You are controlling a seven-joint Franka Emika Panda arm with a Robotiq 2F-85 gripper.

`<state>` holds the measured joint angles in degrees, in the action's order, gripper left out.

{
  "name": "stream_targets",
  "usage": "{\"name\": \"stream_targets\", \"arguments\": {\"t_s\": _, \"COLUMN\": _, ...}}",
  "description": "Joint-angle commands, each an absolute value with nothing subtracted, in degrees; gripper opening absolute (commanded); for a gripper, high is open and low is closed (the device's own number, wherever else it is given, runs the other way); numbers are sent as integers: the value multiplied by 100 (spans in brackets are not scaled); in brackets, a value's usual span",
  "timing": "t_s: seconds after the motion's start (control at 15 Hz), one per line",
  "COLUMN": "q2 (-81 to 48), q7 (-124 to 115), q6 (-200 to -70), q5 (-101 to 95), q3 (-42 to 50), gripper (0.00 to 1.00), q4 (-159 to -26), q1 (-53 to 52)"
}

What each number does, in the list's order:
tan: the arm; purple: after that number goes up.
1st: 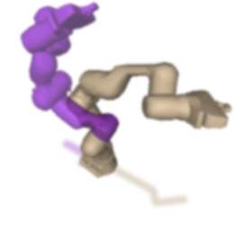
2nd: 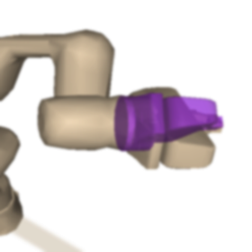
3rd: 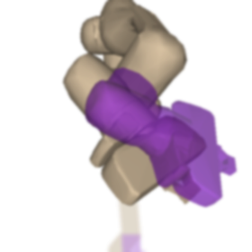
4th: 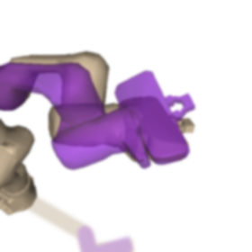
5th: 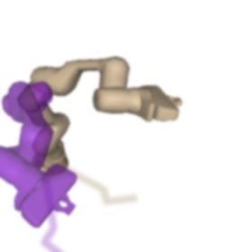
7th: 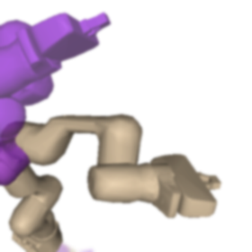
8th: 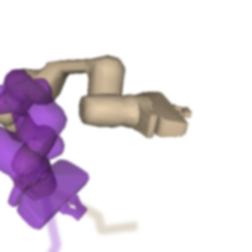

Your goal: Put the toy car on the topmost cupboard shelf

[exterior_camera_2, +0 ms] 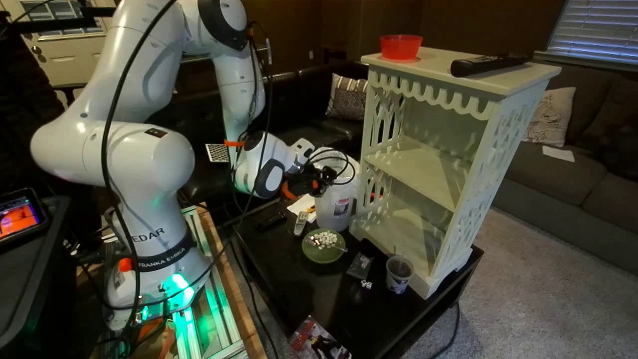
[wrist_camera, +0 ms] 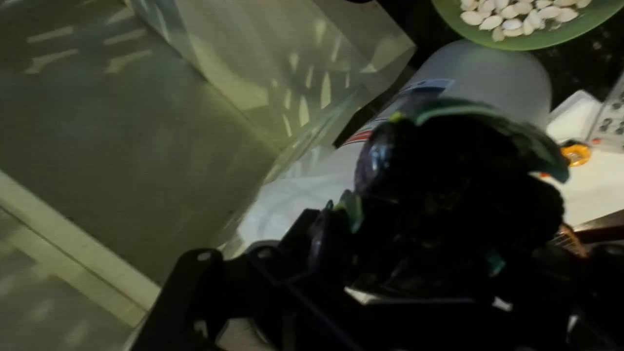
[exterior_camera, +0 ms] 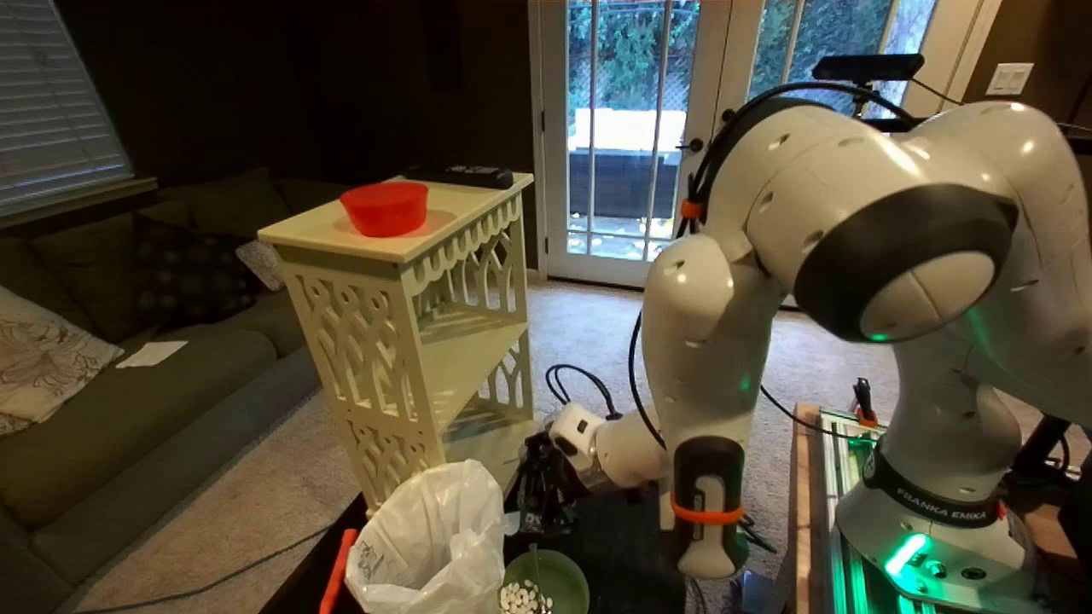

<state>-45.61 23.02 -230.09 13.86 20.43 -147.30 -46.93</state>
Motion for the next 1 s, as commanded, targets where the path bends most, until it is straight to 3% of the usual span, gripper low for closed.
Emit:
{"name": "stream_targets", "arguments": {"t_s": 0.0, "q2": -3148, "q7": 2670, "q6": -22482, "q5": 1009, "q3": 1928, "gripper": 42, "q4": -15208, "q1": -3974}}
{"name": "stream_targets", "arguments": {"t_s": 0.2, "q2": -2346, "q7": 3107, "q6": -22011, "q5": 1031, "q3": 1877, "gripper": 42, "q4": -15364, "q1": -3620}}
{"name": "stream_targets", "arguments": {"t_s": 0.27, "q2": -3047, "q7": 3003, "q6": -22405, "q5": 1198, "q3": 1641, "gripper": 67, "q4": -14995, "q1": -3483}}
{"name": "stream_targets", "arguments": {"t_s": 0.47, "q2": -2505, "q7": 3235, "q6": -22133, "q5": 1190, "q3": 1610, "gripper": 67, "q4": -15167, "q1": -3311}}
{"name": "stream_targets", "arguments": {"t_s": 0.53, "q2": -2456, "q7": 3238, "q6": -22117, "q5": 1190, "q3": 1593, "gripper": 42, "q4": -15206, "q1": -3308}}
{"name": "stream_targets", "arguments": {"t_s": 0.93, "q2": -1946, "q7": 2961, "q6": -22586, "q5": 920, "q3": 1065, "gripper": 42, "q4": -14812, "q1": -2293}}
